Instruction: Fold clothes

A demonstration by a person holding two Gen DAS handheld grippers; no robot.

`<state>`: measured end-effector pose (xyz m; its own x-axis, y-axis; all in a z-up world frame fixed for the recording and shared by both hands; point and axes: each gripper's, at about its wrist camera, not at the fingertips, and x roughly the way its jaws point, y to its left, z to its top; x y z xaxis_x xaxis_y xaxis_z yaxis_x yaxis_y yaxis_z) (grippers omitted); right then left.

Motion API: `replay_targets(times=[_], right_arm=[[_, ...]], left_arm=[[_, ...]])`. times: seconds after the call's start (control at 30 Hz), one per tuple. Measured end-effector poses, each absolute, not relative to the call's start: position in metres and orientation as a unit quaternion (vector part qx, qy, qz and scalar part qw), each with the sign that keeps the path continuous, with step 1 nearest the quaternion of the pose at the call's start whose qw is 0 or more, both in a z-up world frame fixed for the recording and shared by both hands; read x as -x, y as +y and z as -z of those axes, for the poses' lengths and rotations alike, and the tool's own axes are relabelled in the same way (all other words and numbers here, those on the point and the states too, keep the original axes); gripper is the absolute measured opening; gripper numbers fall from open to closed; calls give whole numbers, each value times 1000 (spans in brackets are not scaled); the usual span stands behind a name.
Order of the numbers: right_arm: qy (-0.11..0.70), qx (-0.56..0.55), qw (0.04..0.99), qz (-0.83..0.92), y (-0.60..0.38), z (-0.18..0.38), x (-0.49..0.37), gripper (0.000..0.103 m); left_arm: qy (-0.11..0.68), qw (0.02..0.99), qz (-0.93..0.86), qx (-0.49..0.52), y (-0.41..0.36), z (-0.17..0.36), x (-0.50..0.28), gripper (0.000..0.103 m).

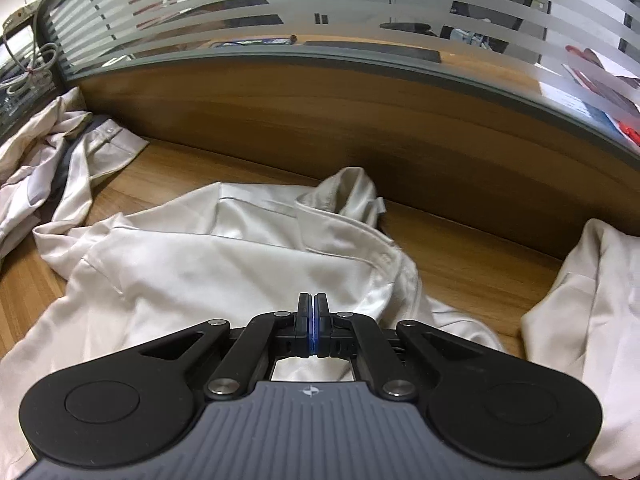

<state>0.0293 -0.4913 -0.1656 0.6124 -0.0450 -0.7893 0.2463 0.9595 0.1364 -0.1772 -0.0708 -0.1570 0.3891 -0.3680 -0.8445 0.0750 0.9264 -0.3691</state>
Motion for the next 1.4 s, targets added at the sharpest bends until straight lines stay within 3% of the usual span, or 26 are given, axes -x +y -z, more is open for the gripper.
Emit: replay_targets(times=[0.5,0.53,0.63,0.67,0.8,0.87,0.97,1.4], right_arm=[[471,-98,876,33,-461,184,-25,1],[472,-97,876,29,-459,183,-25,1],[470,-90,878,20,-453,178,-25,2],[469,-87,879,16,-450,176,-25,2],[466,-84,881,0,-444,164,-21,3],[461,-88,883,-3,-441,158,-16,4],[454,-94,886,-6,-436,149,-5,14],[457,-127,878,66,-412,132,94,26]], left_arm=[[598,766,209,112,-87,190,185,7],[601,765,207,108,-87,191,186,8],[597,773,193,94,-78,188,189,32],[590,780,185,92,-73,186,190,33],[560,810,145,97,-44,175,183,34],[542,826,121,97,-28,169,175,40],[519,845,100,82,-9,166,156,46],[494,861,120,34,52,188,46,47]])
